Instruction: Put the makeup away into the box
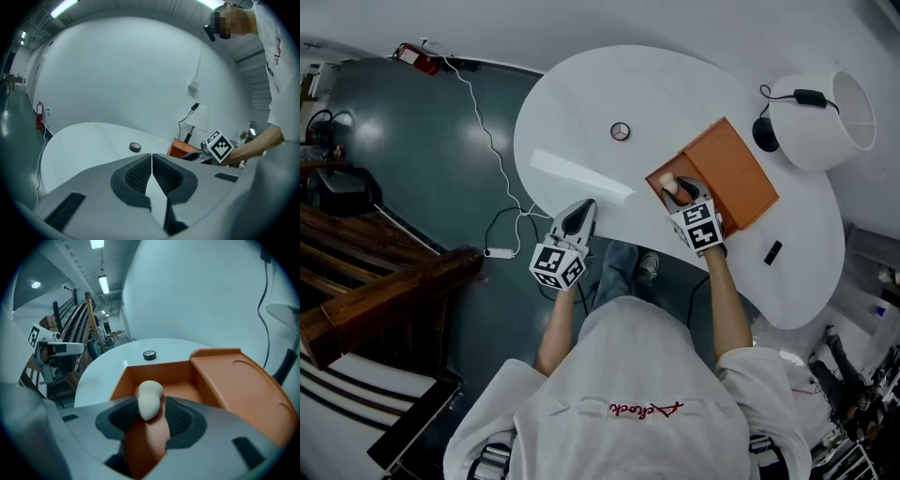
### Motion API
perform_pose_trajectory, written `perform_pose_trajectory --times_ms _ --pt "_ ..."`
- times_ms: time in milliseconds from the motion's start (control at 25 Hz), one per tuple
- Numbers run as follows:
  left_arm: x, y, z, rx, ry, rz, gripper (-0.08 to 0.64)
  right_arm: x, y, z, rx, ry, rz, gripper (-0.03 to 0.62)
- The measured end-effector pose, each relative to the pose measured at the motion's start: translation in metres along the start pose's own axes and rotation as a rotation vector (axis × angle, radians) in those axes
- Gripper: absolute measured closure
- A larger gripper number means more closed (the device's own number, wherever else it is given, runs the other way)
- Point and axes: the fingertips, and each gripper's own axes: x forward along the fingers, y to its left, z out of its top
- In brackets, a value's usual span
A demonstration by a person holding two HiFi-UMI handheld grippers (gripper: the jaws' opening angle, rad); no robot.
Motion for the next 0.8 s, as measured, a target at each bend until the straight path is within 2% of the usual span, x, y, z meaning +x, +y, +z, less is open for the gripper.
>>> perform_pose_trajectory --times_ms 80,240,280,360,600,800 --pt "-0.001 -0.002 0.002 0.004 -0.001 -0.006 0.545 -0.005 0.0 0.004 0.002 -0.018 -0.008 0.397" --pt "-0.002 -0.005 0.006 0.012 -0.009 -0.015 0.545 -0.03 -0.005 0.025 -0.018 -0.121 -0.079 0.397" --pt "-0.002 -0.007 0.008 0.015 -0.012 -0.018 0.545 -0.038 -0.007 0.032 -0.018 -0.16 -0.103 0.411" --pt "-0.001 -0.011 0.011 0.024 -0.017 -0.026 0.545 -0.054 -0.011 0.041 -0.01 -0.233 -0.152 0.558" --pt "0.002 -0.029 0.021 0.054 -0.027 -0.063 0.545 -0.082 -0.015 0.047 0.027 -0.313 -0.197 0.569" --pt "0.015 -0.05 0.027 0.08 -0.022 -0.118 0.545 -0.118 -0.036 0.038 0.096 -0.362 -0.288 0.569"
